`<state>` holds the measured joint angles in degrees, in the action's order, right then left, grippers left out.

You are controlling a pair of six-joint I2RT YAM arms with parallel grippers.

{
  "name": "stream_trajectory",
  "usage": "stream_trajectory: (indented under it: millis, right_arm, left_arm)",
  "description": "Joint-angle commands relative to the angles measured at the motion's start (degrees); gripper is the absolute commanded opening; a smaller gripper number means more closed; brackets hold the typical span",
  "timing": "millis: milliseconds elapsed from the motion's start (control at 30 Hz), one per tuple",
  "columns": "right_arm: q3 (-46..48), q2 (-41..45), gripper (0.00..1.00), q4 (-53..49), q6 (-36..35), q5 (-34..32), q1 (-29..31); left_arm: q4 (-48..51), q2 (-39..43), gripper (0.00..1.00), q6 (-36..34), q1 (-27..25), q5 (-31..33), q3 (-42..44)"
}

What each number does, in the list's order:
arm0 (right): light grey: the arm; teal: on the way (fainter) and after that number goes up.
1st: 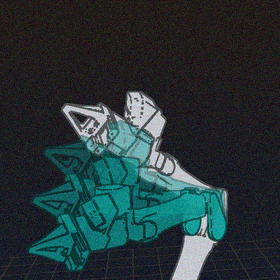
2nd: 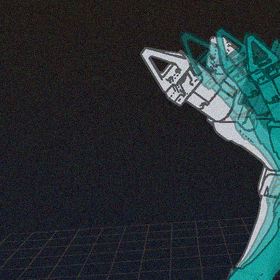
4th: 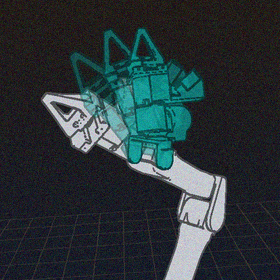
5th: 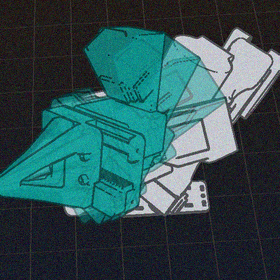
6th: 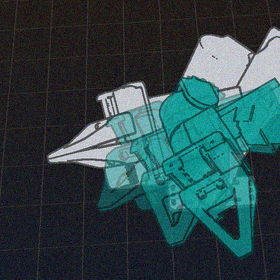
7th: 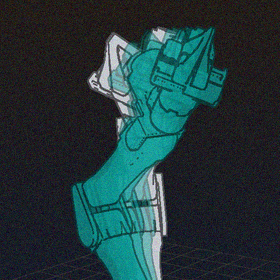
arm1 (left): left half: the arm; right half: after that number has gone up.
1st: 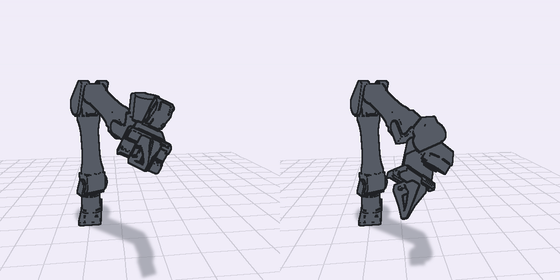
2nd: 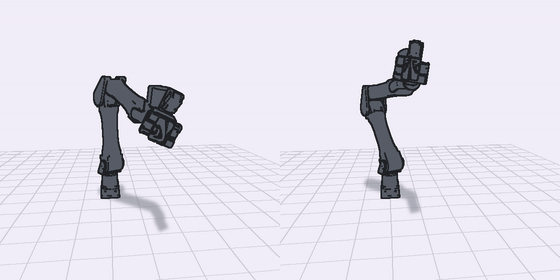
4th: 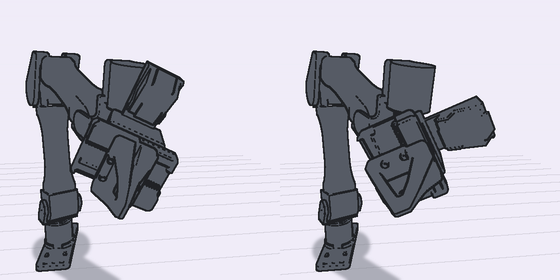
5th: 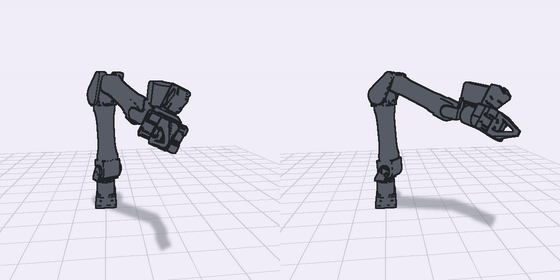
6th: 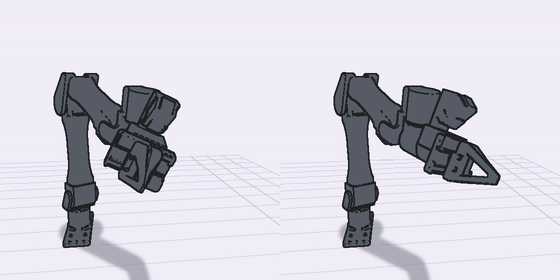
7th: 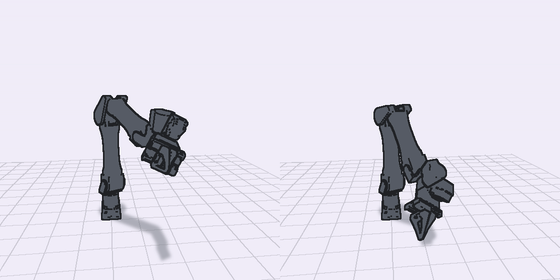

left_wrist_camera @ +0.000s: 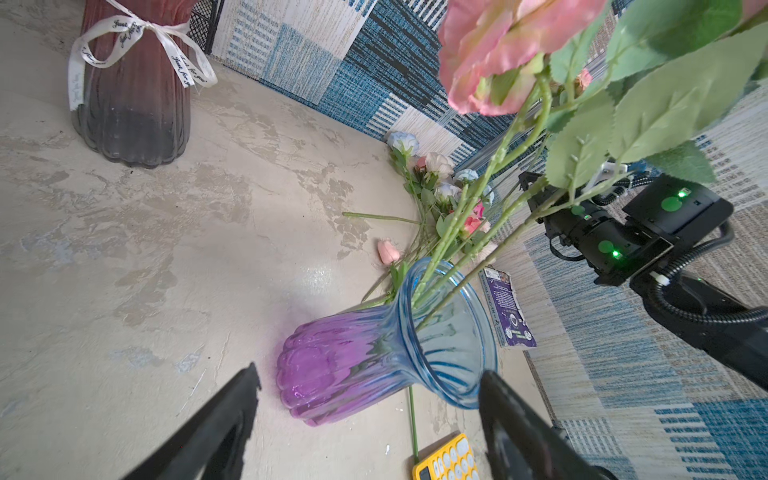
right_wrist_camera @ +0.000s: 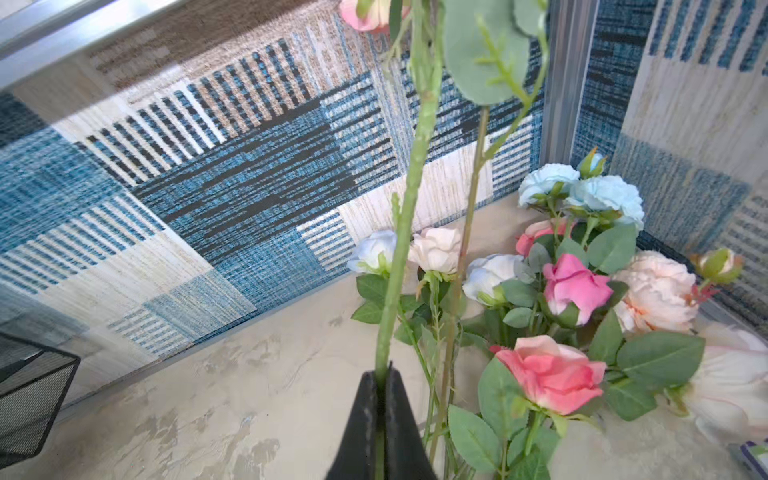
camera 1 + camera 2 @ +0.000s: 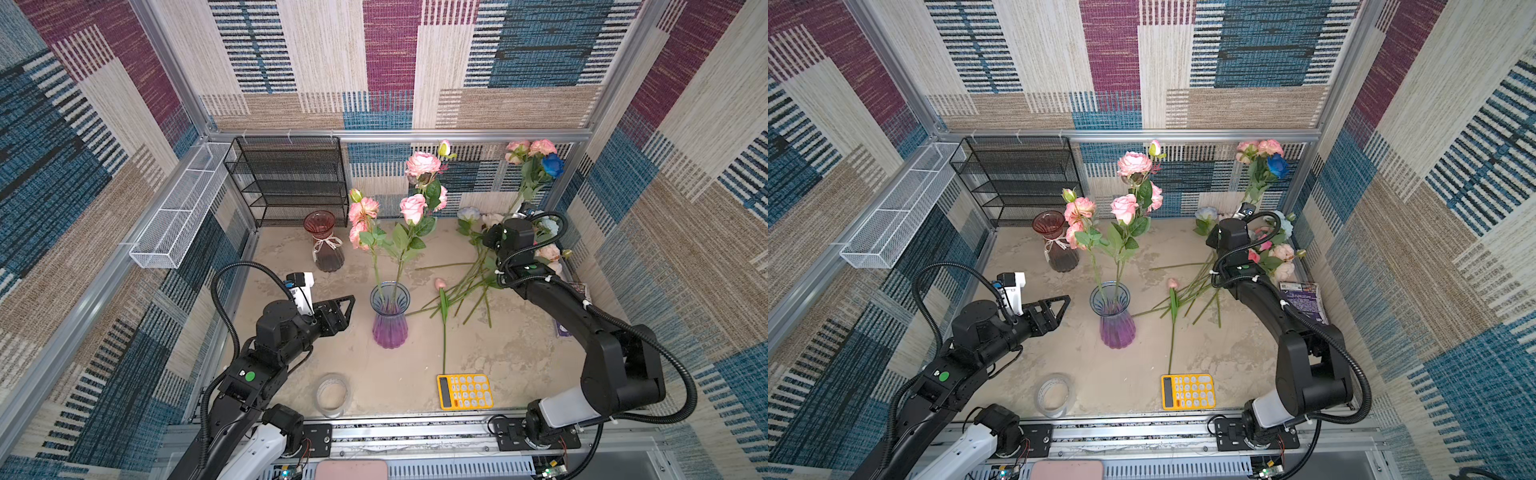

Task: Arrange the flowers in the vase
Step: 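Close the right gripper on a pink rose stem in the pile, then lift the pink rose stem upright out of the pile with the right gripper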

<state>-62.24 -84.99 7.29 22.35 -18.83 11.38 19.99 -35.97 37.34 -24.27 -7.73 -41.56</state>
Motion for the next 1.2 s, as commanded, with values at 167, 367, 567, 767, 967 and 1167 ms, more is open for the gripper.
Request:
stream_trajectory:
  millis: [167, 367, 567, 767, 967, 1167]
  right_arm:
    - [-2.6, 2.7, 0.0, -8.9, 10.5, 18.0, -2.5]
    - [5.2, 3.9, 0.0, -8.2, 14.9, 30.5, -4.8]
    - [7.1, 9.5, 0.0, -4.6, 10.5, 30.7, -4.7]
    - [7.2, 19.2, 0.0, -1.1, 8.9, 30.5, -4.1]
    - [4.3, 28.2, 0.0, 5.7, 2.0, 29.5, 2.6]
    - [-1.9, 31.6, 0.0, 11.2, -0.5, 35.8, 7.5]
  left_arm:
    - [0.4, 0.8, 0.84, -1.6, 0.1, 0.1, -1.5]
    - [0.7, 0.8, 0.84, -1.6, 0.1, -0.6, -1.1]
    - [0.0, 0.7, 0.84, -1.9, 0.0, -0.9, -1.6]
    - [0.2, 0.1, 0.84, -2.5, 0.1, -1.3, -4.0]
    - [1.5, -0.2, 0.84, -4.3, 0.1, -0.7, -7.1]
    - [2.9, 0.5, 0.84, -5.7, 0.1, 0.3, -9.6]
